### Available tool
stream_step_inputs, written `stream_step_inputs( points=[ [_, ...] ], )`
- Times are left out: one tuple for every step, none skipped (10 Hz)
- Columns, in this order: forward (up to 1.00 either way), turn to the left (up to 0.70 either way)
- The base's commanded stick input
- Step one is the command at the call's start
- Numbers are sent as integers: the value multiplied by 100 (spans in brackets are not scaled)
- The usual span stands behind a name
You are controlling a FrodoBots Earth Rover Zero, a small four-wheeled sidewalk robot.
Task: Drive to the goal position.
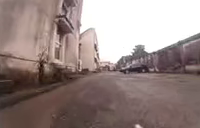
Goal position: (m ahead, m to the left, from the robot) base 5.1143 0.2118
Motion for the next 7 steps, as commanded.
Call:
stream_step_inputs(
  points=[
    [70,-17],
    [70,-17],
    [70,-17],
    [70,-17],
    [70,-17],
    [70,-17],
    [70,-17]
  ],
)
